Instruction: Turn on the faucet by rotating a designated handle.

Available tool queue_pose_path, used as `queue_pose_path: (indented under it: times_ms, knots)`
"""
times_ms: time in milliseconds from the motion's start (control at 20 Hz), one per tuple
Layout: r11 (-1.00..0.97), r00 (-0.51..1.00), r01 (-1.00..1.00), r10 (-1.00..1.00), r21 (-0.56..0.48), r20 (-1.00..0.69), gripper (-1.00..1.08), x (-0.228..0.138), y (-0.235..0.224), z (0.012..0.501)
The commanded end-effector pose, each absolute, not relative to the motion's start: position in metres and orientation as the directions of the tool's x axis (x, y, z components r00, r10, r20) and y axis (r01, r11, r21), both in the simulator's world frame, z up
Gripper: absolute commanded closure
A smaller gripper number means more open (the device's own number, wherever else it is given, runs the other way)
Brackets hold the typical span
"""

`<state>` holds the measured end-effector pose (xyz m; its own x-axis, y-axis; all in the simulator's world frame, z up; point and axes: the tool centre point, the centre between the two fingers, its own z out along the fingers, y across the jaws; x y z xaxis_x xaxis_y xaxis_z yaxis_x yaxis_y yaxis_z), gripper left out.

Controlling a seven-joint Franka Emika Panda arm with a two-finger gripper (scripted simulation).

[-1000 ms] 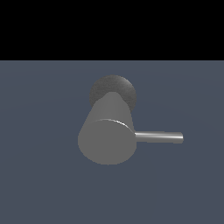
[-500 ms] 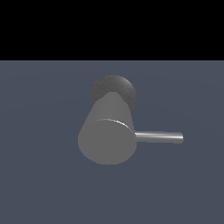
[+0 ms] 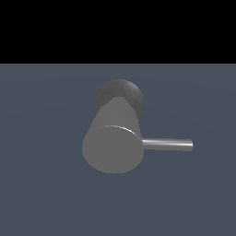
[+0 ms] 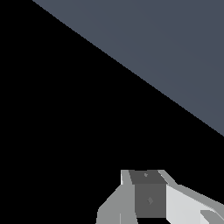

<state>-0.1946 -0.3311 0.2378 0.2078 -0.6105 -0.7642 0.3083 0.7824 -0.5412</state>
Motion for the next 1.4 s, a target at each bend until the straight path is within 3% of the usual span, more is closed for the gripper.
queue_pose_path:
  times_ms: [0,350,700,1000,1350]
  knots:
    - [0.836,0.174,0.277,-0.529,-0.474,-0.830,1.08,-0.191,-0.314,0.204]
    - [0.946,0.079,0.175,-0.291,-0.274,-0.954,1.08,-0.186,-0.247,0.125]
    - [0.988,0.005,0.095,-0.121,-0.120,-0.993,1.08,-0.187,-0.188,0.082]
    - [0.997,-0.031,0.056,-0.044,-0.046,-0.999,1.08,-0.190,-0.159,0.066]
    - [0.998,-0.037,0.049,-0.030,-0.032,-0.999,1.08,-0.190,-0.154,0.064]
